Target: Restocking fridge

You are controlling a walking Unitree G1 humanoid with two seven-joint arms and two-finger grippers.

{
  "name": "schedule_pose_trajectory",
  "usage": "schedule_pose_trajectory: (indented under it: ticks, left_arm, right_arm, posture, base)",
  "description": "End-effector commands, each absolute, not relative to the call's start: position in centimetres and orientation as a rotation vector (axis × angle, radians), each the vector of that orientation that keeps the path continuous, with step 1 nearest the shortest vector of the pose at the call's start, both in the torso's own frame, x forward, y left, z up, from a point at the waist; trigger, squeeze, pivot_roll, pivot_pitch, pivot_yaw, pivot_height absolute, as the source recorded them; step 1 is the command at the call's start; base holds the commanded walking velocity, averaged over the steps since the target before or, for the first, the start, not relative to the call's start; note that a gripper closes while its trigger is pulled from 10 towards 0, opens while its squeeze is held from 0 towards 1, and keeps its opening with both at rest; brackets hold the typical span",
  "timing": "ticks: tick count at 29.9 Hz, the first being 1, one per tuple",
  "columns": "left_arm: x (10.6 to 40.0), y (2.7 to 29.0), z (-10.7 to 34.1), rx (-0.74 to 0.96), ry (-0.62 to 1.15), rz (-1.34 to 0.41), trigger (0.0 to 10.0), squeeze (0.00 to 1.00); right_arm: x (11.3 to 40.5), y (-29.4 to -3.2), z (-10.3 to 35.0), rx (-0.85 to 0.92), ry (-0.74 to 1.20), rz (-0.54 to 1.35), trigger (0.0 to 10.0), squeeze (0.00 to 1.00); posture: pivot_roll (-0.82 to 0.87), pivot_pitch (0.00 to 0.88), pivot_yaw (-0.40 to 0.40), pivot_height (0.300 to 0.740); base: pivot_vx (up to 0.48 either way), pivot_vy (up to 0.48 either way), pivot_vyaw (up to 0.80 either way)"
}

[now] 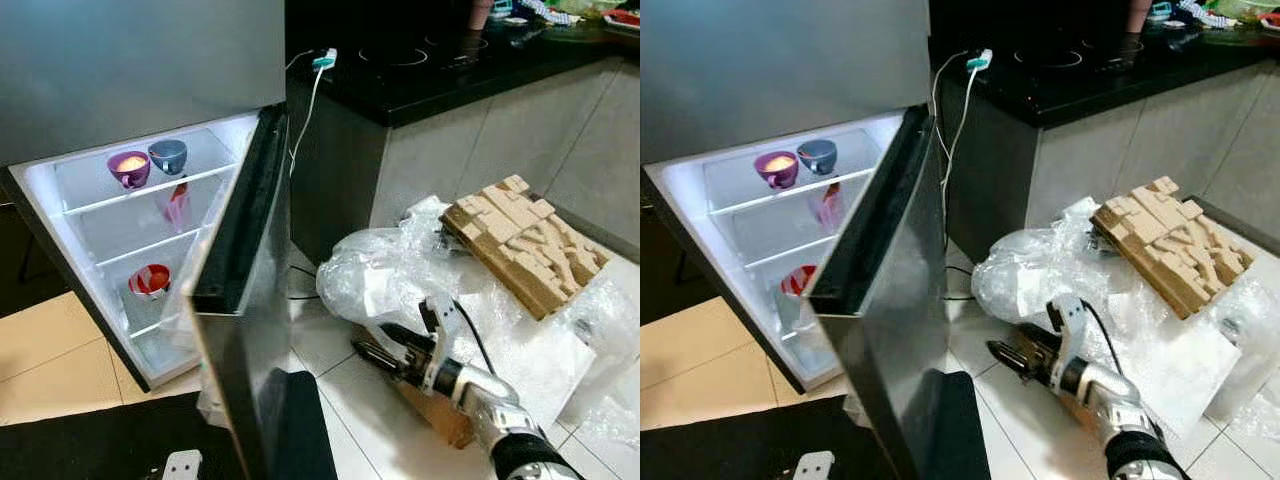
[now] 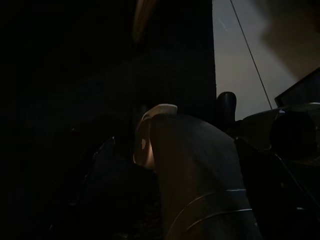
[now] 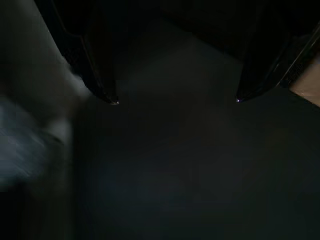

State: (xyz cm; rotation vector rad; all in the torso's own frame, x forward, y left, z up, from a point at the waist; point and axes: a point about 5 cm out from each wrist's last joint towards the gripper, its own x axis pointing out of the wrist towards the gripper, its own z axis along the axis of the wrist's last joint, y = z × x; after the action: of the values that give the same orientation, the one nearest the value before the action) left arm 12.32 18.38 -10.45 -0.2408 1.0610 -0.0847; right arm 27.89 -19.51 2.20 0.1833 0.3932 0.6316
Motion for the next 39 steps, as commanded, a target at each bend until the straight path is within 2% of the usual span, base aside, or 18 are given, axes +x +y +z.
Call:
schedule_pose_trajectory:
  ticks: [1, 4, 11, 33, 39]
  left_arm:
    - [11.8, 18.1, -10.7, -0.231, 1.087, -0.099, 10.0, 0.00]
    - [11.8, 18.0, -10.7, -0.232, 1.087, -0.100, 10.0, 0.00]
    - [11.7, 18.0, -10.7, -0.227, 1.091, -0.104, 10.0, 0.00]
    - [11.8, 17.9, -10.7, -0.225, 1.093, -0.111, 10.0, 0.00]
    - [11.8, 18.1, -10.7, -0.221, 1.092, -0.110, 10.0, 0.00]
  right_arm:
    - [26.8, -19.8, 0.8, 0.175, 0.472, 0.590, 10.0, 0.00]
    - [26.2, -20.3, -0.1, 0.158, 0.510, 0.534, 10.0, 0.00]
    - [23.7, -21.5, -2.7, 0.140, 0.628, 0.454, 10.0, 0.00]
    - [21.1, -22.4, -4.8, 0.122, 0.738, 0.352, 10.0, 0.00]
    - [21.2, -22.9, -4.8, 0.090, 0.735, 0.297, 10.0, 0.00]
  posture:
    - [0.05, 0.000, -0.024, 0.740]
    - [0.05, 0.000, -0.026, 0.740]
    - [0.04, 0.000, -0.019, 0.740]
    - [0.04, 0.000, -0.018, 0.740]
    - [0.04, 0.000, -0.020, 0.740]
  base:
    - [0.000, 0.000, 0.00]
    - [0.000, 0.000, 0.00]
    - [0.000, 0.000, 0.79]
    - [0.000, 0.000, 0.79]
    - [0.000, 0.000, 0.00]
